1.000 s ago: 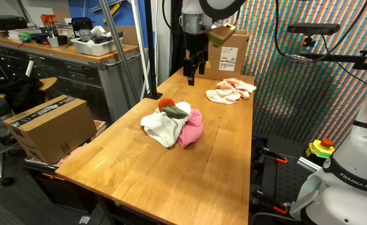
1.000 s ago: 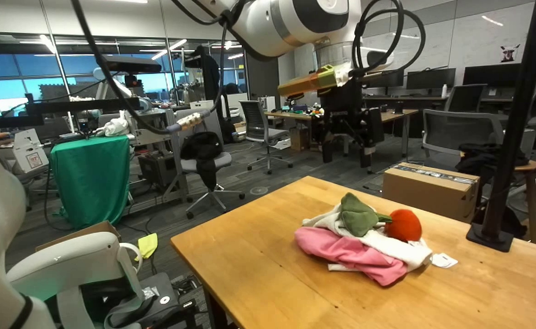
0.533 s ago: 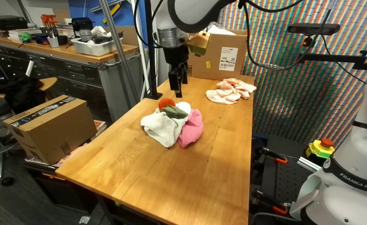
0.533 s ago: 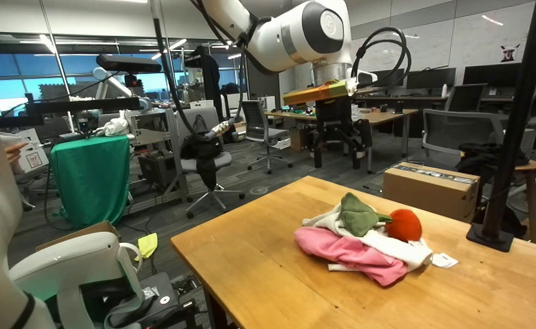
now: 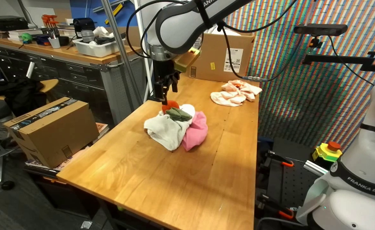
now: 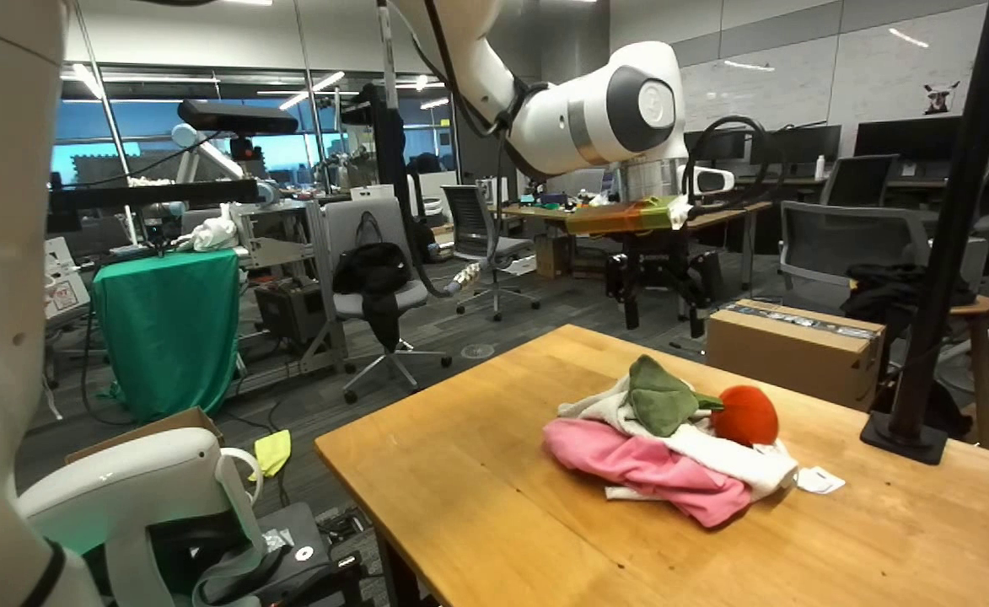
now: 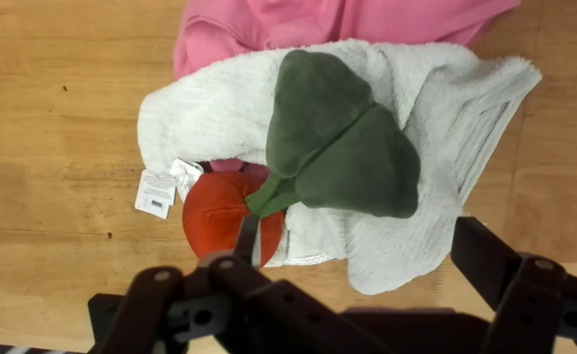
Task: Separate the objects on the table
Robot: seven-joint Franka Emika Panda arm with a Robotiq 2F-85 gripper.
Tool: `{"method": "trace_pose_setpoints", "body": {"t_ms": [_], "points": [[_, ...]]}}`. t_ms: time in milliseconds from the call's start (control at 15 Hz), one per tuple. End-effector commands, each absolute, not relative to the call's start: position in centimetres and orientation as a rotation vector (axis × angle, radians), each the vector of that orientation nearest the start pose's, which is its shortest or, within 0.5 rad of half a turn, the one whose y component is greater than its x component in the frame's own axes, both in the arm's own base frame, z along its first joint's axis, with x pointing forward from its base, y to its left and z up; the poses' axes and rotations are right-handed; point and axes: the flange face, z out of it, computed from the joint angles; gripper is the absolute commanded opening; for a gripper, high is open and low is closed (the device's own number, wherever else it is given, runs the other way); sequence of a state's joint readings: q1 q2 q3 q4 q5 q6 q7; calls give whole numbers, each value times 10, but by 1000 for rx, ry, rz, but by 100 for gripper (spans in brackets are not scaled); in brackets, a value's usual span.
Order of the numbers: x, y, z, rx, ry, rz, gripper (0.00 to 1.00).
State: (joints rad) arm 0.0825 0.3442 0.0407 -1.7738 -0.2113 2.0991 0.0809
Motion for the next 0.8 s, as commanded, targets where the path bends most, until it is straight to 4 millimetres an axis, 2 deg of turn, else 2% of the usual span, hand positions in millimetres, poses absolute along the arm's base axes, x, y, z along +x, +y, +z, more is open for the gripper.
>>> {"method": "trace_pose_setpoints", "body": {"t_ms": [0,333,733], "points": [[664,48,358,-3302,48,-71,100],[676,29,339,-3303,288,-97,100],[684,28,312,-3287,423,-62,100]]}}
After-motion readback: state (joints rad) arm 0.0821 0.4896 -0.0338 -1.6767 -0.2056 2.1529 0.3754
